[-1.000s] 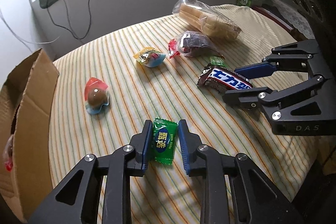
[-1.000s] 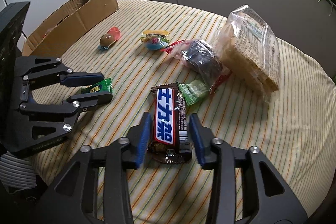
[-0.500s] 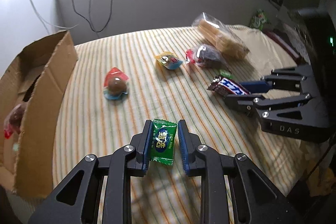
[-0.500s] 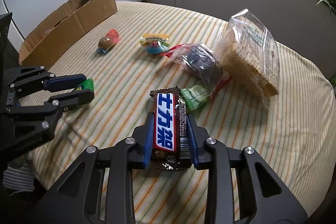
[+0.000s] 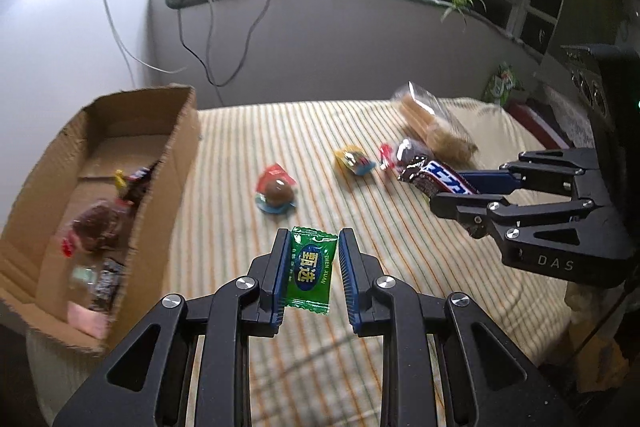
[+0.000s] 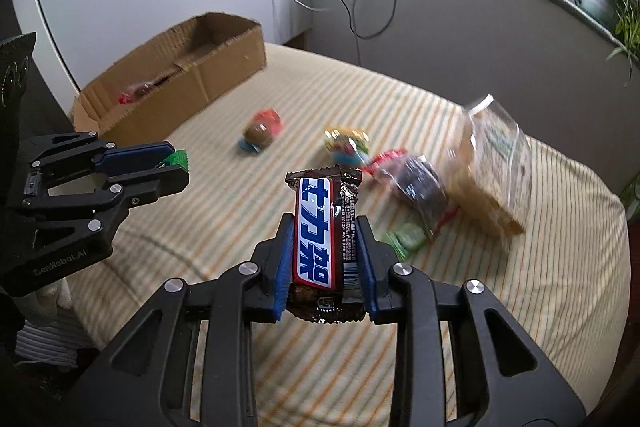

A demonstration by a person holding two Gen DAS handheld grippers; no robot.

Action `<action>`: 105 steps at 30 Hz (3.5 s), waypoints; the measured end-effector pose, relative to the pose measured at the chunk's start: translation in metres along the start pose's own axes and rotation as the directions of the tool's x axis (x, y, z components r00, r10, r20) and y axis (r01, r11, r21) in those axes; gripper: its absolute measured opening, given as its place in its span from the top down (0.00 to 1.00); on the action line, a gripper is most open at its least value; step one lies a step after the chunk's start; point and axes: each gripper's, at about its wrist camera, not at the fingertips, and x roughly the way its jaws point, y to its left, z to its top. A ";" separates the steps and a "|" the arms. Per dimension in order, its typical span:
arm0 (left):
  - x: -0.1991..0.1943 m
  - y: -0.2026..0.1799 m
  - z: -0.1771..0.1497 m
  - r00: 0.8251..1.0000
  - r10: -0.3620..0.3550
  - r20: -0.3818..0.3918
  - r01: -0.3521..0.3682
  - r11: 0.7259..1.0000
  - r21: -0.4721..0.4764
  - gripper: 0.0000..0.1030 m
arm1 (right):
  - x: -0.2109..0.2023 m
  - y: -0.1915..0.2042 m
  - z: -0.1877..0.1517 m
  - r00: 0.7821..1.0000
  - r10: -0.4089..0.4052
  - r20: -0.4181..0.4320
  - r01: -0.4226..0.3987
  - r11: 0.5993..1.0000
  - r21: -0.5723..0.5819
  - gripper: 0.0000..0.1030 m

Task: Organize snacks
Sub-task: 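Carry the chocolate bar and green candy into the box and open both tools, then withdraw both tools from the box back over the remaining snacks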

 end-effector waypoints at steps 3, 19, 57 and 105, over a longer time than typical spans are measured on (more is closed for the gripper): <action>-0.011 0.012 0.002 0.999 0.017 0.027 -0.016 1.000 -0.020 0.78 | -0.002 0.008 0.011 1.000 0.009 0.015 -0.008 1.000 -0.016 0.71; -0.051 0.085 0.001 0.982 0.163 0.095 -0.149 0.979 -0.138 0.78 | 0.004 0.061 0.074 0.994 0.078 0.083 -0.069 0.992 -0.108 0.71; -0.041 0.147 -0.001 0.966 0.250 0.058 -0.232 0.948 -0.219 0.78 | 0.130 0.135 0.175 0.990 0.137 -0.016 -0.138 0.973 -0.187 0.71; -0.070 0.083 0.007 0.949 0.277 0.151 -0.257 0.956 -0.140 0.47 | 0.034 0.076 0.137 0.982 0.073 0.176 -0.050 0.990 -0.132 0.22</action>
